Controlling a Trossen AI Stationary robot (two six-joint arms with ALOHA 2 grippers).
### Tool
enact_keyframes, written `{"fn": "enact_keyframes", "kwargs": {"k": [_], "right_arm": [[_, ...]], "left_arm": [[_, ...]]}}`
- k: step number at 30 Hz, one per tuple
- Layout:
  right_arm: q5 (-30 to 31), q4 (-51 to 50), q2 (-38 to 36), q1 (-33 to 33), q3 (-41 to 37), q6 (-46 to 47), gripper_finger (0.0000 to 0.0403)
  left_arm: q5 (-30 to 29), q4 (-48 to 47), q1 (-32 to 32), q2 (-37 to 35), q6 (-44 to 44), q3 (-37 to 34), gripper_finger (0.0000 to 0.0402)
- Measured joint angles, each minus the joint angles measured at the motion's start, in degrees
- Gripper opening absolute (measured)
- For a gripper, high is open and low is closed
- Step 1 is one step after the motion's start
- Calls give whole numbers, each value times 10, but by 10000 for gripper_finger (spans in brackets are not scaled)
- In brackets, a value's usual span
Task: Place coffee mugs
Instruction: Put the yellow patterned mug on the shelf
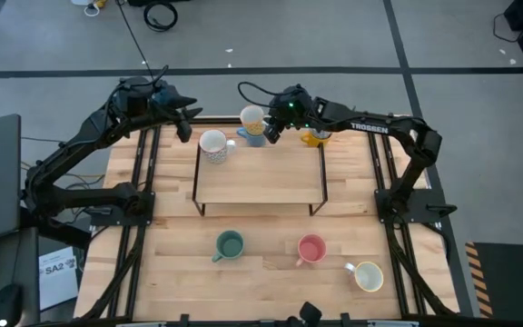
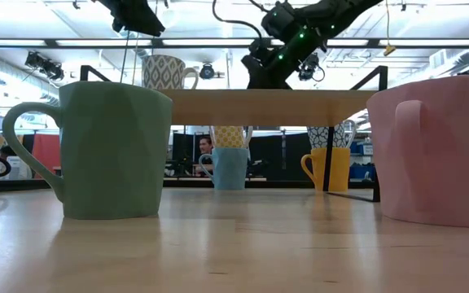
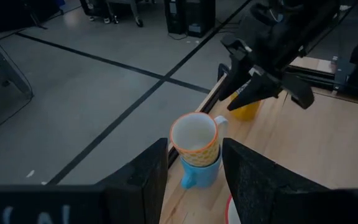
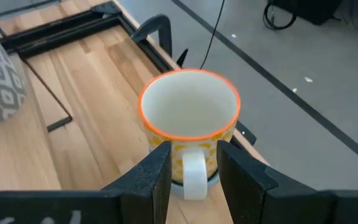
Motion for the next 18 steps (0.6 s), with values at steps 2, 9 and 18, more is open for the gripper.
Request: {"fn": "enact_keyframes", "kwargs": {"k": [2,9,18], "right_arm": [[-2,-4,3,0,0,0,133],[-1,-5,20,1,-1,-3,133],[0,1,37,1,0,-11,133]], "left_arm": [[0,0,0,0,0,0,160],[0,0,0,0,0,0,160],[0,0,0,0,0,0,160]]}}
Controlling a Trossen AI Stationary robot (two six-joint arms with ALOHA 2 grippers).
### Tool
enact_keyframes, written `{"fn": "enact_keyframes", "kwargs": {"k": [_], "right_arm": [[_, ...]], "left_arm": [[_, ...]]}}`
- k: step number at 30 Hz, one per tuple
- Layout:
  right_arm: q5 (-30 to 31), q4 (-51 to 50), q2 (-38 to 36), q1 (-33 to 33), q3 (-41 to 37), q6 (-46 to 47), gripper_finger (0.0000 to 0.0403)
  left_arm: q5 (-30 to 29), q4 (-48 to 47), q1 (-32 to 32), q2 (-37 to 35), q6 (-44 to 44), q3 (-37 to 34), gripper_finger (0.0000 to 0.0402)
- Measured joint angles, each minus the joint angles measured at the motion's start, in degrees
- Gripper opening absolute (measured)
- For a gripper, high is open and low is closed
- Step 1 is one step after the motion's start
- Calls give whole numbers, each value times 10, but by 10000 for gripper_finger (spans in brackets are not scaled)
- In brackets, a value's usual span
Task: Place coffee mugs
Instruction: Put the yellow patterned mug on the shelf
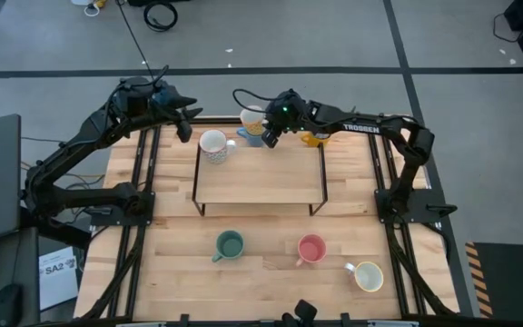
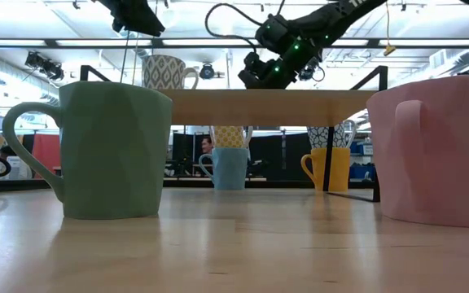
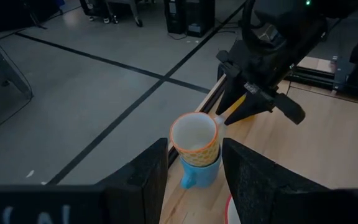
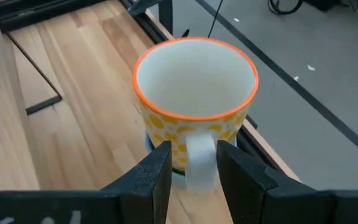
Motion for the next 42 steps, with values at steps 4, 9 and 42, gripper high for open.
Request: {"fn": "enact_keyframes", "kwargs": {"k": [4,9,42], "right_arm": [[0,-4,1,-1,0,0,133],[1,-5,1,-1,0,0,133],[6,51,0,-2,-36,-4,113]], "left_arm": [[0,0,0,0,0,0,160],[0,0,0,0,0,0,160],[0,0,0,0,0,0,160]]}}
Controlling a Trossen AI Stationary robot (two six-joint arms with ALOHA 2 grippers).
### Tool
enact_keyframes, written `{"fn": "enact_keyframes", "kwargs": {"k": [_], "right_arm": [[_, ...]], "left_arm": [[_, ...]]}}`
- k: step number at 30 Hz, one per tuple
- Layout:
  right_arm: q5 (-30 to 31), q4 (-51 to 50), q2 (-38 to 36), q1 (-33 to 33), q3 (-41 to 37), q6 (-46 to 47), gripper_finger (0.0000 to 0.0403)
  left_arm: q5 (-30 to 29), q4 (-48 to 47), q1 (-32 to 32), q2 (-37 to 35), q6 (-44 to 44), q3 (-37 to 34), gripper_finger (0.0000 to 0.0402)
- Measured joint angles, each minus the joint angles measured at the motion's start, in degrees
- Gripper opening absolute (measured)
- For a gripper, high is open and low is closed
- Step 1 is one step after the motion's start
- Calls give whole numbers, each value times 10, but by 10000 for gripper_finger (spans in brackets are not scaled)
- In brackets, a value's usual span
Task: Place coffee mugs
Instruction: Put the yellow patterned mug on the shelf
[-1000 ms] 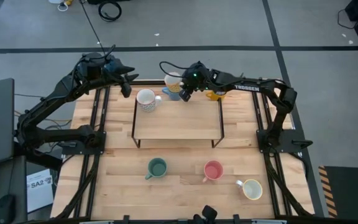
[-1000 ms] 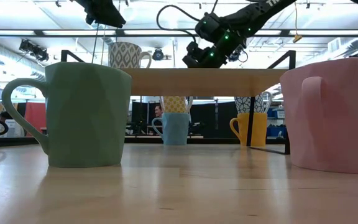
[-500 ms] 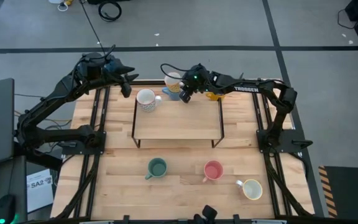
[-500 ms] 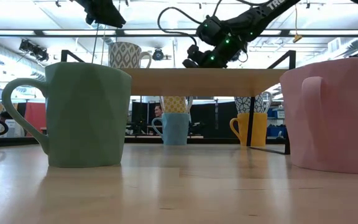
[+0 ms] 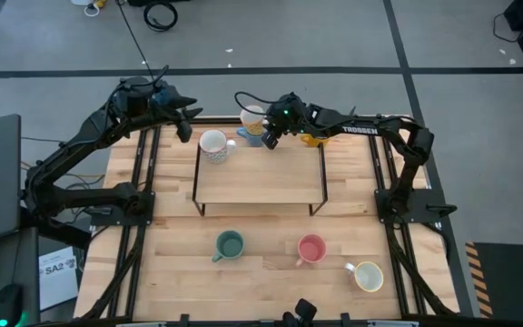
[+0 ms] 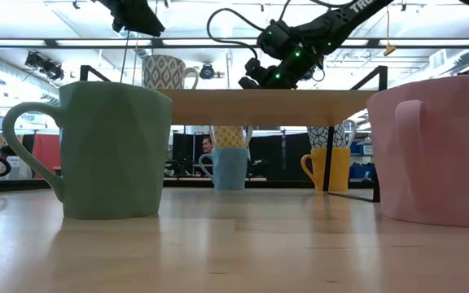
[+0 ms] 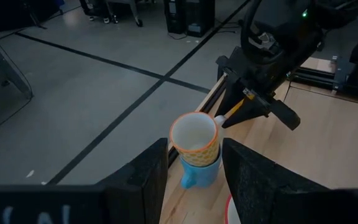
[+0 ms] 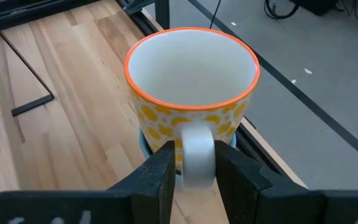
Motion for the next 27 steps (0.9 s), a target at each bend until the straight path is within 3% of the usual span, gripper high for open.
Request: {"fn": "enact_keyframes", "kwargs": {"k": [7,27], "right_arm": [[-2,0,0,0,0,0,83],[-6,1,0,0,0,0,84]], "left_arm": [[0,0,0,0,0,0,160],[0,0,0,0,0,0,160]]}}
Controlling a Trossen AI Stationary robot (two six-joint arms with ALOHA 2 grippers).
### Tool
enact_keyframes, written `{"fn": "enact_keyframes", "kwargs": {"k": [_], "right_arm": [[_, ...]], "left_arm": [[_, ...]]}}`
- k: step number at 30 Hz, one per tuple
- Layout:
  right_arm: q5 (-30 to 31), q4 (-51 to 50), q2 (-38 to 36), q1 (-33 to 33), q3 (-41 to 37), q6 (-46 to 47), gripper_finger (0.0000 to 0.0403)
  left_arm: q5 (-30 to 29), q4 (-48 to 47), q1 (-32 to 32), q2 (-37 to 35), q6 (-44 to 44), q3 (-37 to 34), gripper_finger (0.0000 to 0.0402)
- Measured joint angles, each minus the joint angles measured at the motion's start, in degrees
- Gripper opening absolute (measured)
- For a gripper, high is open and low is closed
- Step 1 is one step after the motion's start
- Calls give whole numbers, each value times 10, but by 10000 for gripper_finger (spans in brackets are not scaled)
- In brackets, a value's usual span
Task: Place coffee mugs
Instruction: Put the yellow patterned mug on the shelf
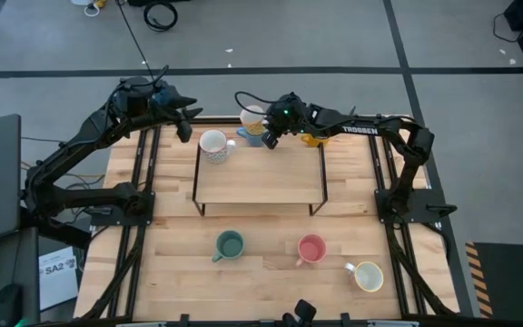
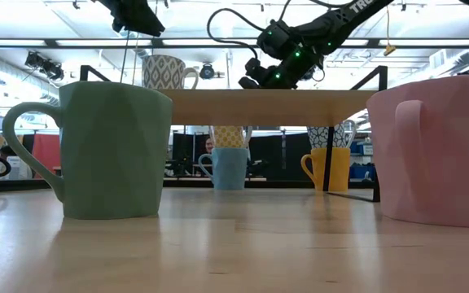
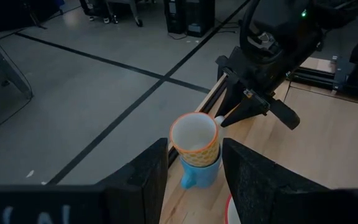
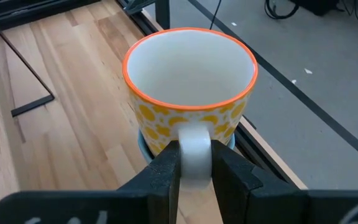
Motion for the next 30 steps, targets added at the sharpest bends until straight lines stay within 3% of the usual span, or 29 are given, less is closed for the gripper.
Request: {"fn": "enact_keyframes", "kwargs": {"k": [30], "right_arm": [[-2,3,-2,0,4,0,83]], "left_arm": [[0,-3,0,0,0,0,160]]}}
